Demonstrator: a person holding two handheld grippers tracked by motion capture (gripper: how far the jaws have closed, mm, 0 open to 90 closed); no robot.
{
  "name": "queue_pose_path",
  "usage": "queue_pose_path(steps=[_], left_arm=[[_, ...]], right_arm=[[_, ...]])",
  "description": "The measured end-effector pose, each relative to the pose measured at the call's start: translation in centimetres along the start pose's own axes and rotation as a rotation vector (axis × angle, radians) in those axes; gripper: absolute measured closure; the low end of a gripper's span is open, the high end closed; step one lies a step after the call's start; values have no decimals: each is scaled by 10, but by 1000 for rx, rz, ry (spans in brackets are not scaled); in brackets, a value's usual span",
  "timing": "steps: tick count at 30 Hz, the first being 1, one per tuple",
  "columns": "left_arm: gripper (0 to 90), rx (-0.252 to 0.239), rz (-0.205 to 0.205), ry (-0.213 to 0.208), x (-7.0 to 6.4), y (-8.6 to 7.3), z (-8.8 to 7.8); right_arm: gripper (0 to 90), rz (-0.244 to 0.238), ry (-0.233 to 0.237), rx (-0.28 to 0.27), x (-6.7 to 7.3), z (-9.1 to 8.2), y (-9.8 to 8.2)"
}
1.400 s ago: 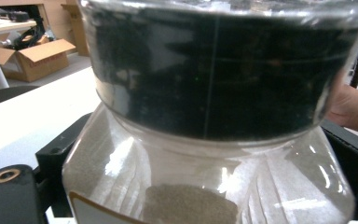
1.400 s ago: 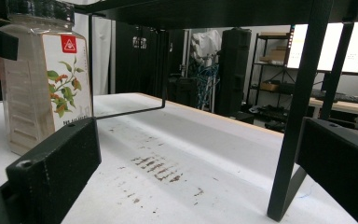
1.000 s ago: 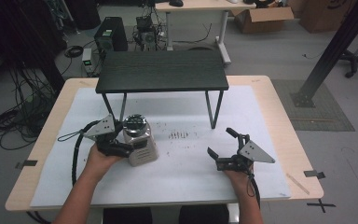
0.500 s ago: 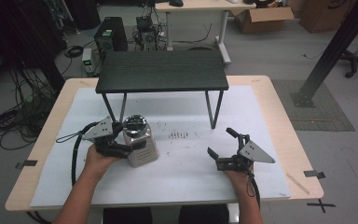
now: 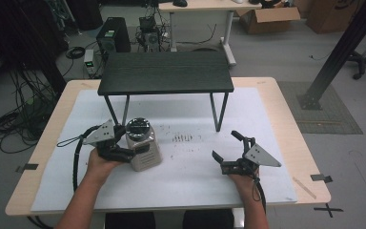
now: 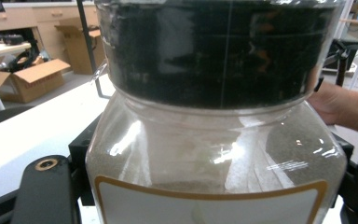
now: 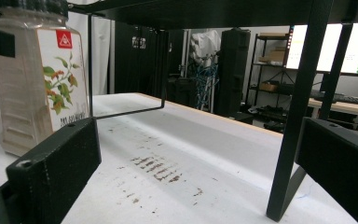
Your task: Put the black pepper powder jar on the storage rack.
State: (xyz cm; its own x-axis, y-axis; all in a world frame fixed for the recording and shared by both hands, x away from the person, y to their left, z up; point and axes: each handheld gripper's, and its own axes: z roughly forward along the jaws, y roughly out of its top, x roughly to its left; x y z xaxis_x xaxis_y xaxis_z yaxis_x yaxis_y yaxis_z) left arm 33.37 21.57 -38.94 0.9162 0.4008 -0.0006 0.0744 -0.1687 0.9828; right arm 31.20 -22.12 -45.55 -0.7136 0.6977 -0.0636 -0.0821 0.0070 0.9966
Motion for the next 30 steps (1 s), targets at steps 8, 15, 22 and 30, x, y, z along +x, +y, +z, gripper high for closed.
queue_pose_path(steps=[8, 15, 22, 30], left_arm=[[227, -12, 30, -23, -6, 21, -4], [227, -2, 39, -46, -6, 48, -8], [226, 8, 43, -57, -3, 75, -12], [226, 1, 43, -75, 5, 110, -20]], right_arm=[[0, 0, 0, 1, 0, 0, 0], [0, -1, 0, 1, 0, 0, 0], [0, 1, 0, -1, 0, 0, 0], [0, 2, 1, -2, 0, 0, 0]])
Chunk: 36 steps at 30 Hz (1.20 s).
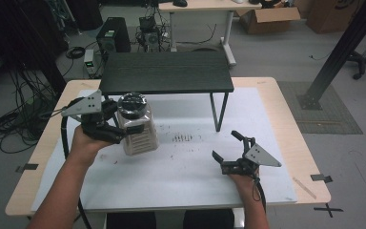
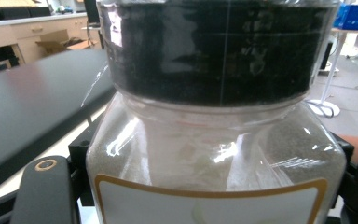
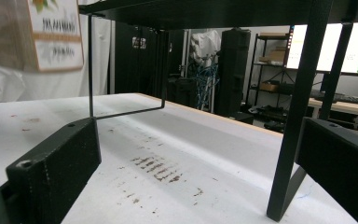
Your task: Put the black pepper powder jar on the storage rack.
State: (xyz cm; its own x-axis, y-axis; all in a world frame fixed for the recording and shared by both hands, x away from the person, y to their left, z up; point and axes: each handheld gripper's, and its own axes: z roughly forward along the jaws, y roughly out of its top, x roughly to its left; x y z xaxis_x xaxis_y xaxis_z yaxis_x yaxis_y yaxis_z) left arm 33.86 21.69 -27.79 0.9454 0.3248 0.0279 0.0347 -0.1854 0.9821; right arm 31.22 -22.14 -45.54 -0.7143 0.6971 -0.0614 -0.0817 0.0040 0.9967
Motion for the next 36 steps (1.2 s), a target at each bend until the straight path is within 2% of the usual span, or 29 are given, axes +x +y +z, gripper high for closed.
queue_pose_path(steps=[8, 13, 18, 23, 28, 36], left_arm=[[226, -34, -1, -1, 10, 27, -6], [225, -41, -9, 0, 13, 41, -7], [226, -54, -10, -7, 19, 61, -8], [226, -56, -13, -7, 25, 72, -7], [225, -58, -12, -5, 35, 88, -4], [225, -64, -14, 7, 52, 104, 1]], right_arm=[[0, 2, 5, 2, 0, 0, 0], [0, 3, 4, 3, -1, 0, 0], [0, 4, 3, -1, -1, 0, 0], [0, 8, 4, -2, -1, 0, 0], [0, 9, 4, -2, -1, 0, 0], [0, 11, 5, -5, -1, 0, 0]])
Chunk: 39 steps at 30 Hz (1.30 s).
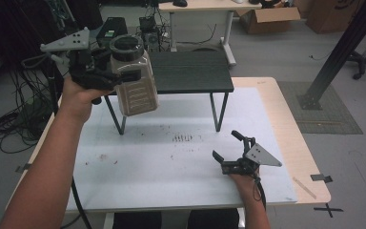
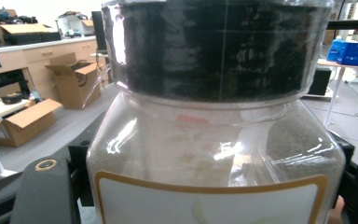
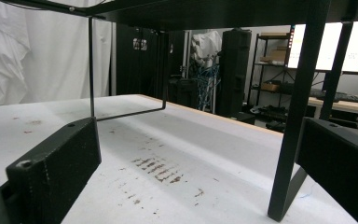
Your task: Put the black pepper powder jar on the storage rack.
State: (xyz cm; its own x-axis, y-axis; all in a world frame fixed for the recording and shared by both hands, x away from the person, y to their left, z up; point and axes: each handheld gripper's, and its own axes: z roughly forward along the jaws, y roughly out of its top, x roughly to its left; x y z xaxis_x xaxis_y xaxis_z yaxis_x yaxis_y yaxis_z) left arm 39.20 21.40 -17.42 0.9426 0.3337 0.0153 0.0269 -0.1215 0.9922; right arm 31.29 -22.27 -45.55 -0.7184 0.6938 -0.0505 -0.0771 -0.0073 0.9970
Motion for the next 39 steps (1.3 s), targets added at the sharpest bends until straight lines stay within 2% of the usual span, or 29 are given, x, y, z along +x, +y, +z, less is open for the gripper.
queue_pose_path(steps=[8, 17, 21, 30, 37, 39], left_arm=[[225, -17, -7, 14, 21, 9, 7], [225, -6, -2, 38, 41, 14, 18], [225, 3, -12, 60, 53, 11, 24], [224, -10, -42, 125, 77, -1, 27], [224, 0, -22, 149, 83, -7, 29], [224, -13, -16, 147, 85, -10, 29]], right_arm=[[0, 2, 1, -2, 0, 0, 0], [0, 3, 0, -4, 0, 0, 0], [0, 0, -3, -5, 0, 0, 0], [0, 1, -4, -6, 0, -1, 0], [0, 4, -6, -10, 0, -1, 0], [0, 5, -6, -9, 0, -1, 0]])
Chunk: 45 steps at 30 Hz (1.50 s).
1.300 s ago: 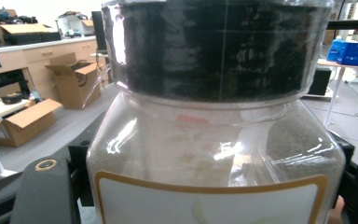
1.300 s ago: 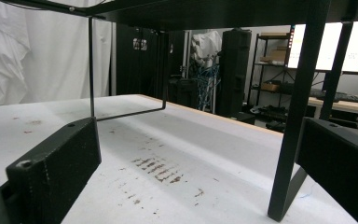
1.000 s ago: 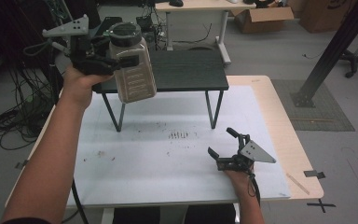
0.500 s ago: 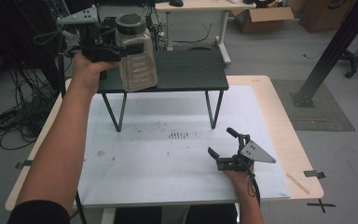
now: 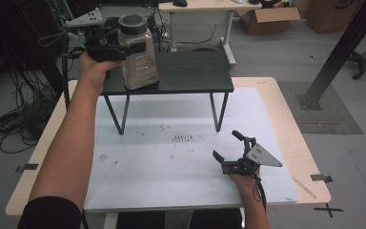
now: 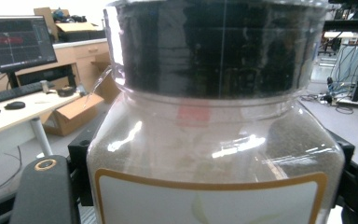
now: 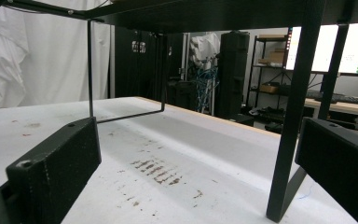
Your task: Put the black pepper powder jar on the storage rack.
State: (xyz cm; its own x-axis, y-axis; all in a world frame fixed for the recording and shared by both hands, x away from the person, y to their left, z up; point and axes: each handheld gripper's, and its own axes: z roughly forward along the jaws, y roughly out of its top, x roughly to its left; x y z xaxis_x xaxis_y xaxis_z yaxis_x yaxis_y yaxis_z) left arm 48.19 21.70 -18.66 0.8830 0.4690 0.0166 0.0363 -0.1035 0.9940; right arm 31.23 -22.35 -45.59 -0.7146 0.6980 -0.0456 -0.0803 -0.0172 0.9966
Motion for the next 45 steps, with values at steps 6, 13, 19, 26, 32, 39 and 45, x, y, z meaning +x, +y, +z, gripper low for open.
queue_pose_path(steps=[6, 13, 19, 26, 32, 39, 45], left_arm=[[222, -33, -29, -1, 6, -6, -3], [218, -19, -33, 11, 5, -5, -3], [214, -20, -37, 15, 4, -5, -2], [120, -13, -39, 66, 1, -4, -3], [91, -18, -52, 65, 0, -6, -6], [47, -14, -67, 70, -2, -7, -9], [2, 4, -97, 81, -4, -5, -18]], right_arm=[[0, 0, -2, 0, 0, 0, 0], [0, -1, -2, 0, 0, 0, 0], [0, -3, -1, -1, 0, 0, 0], [0, -4, -2, -3, 0, 0, 0], [0, -4, -2, -1, 0, 0, 0], [0, -4, -3, 0, 0, 0, 0], [0, -3, -3, 0, 0, 0, 0]])
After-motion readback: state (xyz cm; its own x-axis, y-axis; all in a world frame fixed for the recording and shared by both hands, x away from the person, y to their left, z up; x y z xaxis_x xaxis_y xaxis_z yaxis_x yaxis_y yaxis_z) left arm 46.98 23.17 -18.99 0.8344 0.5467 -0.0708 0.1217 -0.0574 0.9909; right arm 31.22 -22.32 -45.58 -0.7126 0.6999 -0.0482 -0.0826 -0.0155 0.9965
